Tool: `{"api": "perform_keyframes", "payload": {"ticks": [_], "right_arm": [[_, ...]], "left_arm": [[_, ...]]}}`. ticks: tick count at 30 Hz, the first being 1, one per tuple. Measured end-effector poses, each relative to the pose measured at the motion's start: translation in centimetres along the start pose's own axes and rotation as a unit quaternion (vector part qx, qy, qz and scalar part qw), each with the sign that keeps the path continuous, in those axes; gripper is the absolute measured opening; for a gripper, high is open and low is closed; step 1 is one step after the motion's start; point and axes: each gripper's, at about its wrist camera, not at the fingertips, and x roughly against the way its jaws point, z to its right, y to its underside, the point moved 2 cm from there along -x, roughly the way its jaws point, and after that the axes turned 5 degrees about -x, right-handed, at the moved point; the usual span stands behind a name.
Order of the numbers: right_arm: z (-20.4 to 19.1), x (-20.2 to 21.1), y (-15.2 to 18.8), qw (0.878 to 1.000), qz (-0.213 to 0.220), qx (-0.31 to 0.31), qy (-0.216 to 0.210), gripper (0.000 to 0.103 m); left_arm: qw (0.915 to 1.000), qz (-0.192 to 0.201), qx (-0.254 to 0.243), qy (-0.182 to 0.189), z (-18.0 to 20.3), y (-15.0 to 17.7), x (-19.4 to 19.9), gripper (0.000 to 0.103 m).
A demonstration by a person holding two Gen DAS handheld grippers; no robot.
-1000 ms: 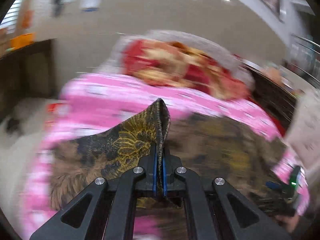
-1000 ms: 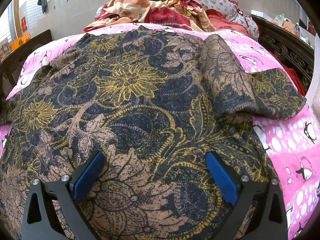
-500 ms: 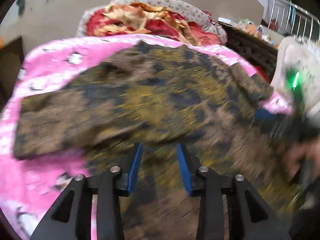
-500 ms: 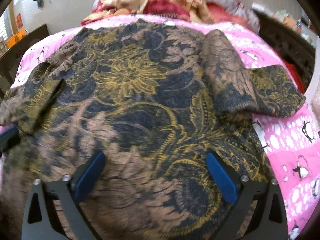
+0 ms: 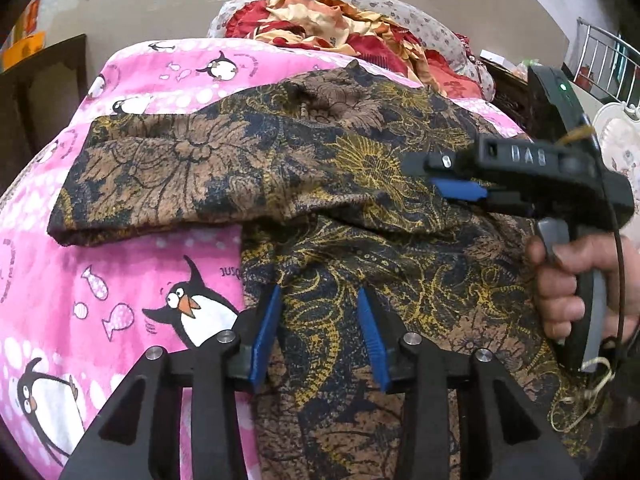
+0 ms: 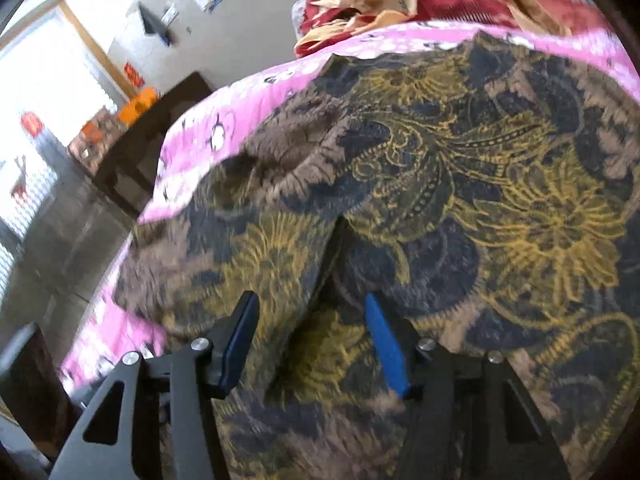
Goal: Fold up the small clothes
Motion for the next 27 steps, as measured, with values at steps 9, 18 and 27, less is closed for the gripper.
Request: {"api": "perform_keyframes", "payload": {"ticks": [9,18,27], "right_arm": [[0.7,-1.0,-0.2,0.987,-0.007,-0.079,-0.139,0.033],[-0.1,-1.8,0.3,0.994,-0.006,-0.061,-0.087,0.012],[4.5,6.0,-4.0,0.996,0.03,-0.013,0.088,0.005]], "left_arm": [[1.0,0.001,-0.001,-0.001,0.1,-0.2,-0.3,0.02],[1.0,0.0,-0.003,-0.004,0.1,-0.3,-0.3,0.02],[1.0,0.0,-0.004,-0.004,0.1,-0.3,-0.4,0.02]]}}
